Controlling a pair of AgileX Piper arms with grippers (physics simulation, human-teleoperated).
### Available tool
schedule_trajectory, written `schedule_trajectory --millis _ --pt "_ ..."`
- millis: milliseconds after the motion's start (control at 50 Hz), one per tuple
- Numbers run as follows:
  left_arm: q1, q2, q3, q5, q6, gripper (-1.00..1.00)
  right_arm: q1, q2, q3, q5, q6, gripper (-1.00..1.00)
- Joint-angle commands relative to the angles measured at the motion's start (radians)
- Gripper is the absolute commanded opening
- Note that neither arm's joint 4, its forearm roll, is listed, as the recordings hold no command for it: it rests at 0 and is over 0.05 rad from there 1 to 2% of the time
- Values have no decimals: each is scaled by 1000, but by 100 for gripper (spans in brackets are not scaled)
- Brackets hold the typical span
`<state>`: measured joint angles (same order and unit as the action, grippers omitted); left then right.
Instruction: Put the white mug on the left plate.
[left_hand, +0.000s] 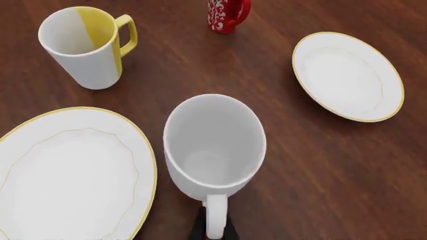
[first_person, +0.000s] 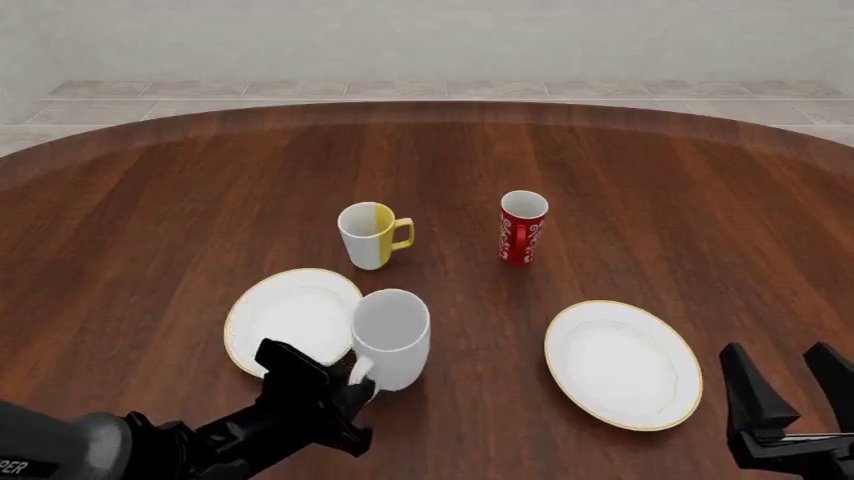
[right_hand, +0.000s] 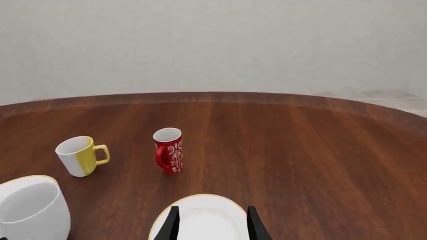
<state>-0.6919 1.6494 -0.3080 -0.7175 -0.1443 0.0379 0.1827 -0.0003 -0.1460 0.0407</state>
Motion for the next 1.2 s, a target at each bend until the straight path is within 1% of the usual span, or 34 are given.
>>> schedule_trajectory --millis 20,180,280,400,500,520,580,660,740,860,1020,1200 --pt "4 -16 8 4 8 -100 1 -7 0 9 -1 100" --pt "-2 -28 11 5 20 -100 1 -14 0 16 -1 100" --pt "-9 -34 10 7 31 -100 0 -53 0 55 1 100" --pt "-3 -65 19 11 68 -100 0 -61 0 62 2 100" --pt "-15 -80 20 18 105 -100 0 -75 0 77 2 100" --pt "-31 -80 12 23 110 -100 1 -71 0 72 1 100" --pt "-22 -94 16 33 134 -100 1 -58 0 59 1 100" --pt "-32 -116 4 67 135 -100 2 -62 0 63 2 100" --pt "-34 -152 -1 99 125 -100 1 -42 0 43 1 100" --pt "-28 -189 -6 137 129 -100 2 -22 0 23 1 100" --pt "-31 -244 -39 230 126 -100 2 4 0 -3 1 100" --pt "-28 -301 -50 290 121 -100 0 -23 0 22 6 100"
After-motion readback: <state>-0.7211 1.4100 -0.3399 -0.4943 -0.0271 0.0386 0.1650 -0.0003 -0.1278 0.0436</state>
